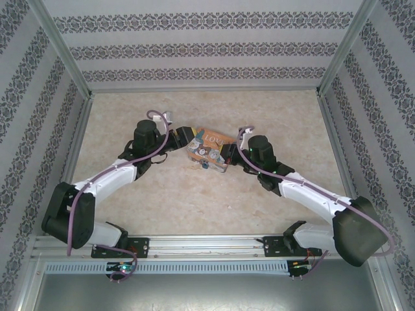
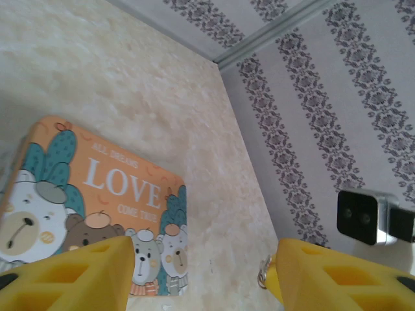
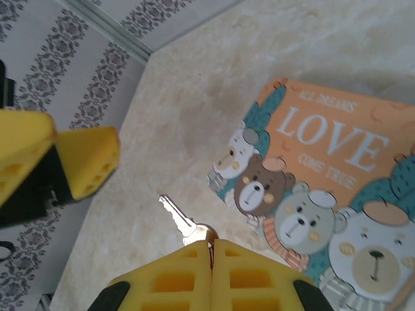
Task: Unlock the padlock with the key
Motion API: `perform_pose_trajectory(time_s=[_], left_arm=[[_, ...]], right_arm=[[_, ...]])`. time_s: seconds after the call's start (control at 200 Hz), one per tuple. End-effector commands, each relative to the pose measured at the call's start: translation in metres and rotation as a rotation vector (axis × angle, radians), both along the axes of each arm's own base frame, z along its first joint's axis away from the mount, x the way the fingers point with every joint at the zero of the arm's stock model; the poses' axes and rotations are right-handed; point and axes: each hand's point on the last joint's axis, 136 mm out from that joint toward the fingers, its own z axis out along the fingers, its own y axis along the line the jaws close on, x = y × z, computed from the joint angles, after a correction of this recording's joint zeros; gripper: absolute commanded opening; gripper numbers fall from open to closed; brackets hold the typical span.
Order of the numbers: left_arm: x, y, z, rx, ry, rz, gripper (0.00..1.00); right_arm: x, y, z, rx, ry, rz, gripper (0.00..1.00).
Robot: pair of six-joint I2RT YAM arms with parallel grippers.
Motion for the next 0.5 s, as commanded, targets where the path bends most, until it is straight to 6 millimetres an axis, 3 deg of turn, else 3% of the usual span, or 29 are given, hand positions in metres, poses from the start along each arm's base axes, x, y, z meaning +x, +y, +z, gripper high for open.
perform_pose_trajectory(time_s=[0.0, 0.495], left_arm=[[0.001, -0.020, 0.022, -0.059, -0.048, -0.042, 0.58], [-0.009, -0.076, 0.010, -0.101, -0.023, -0.112, 0.51]], right_arm=[[0.014, 0.005, 0.028, 0.050, -0.077, -0.006, 0.00], [0.014, 0.016, 0.025, 0.042, -0.073, 0.014, 0.00]])
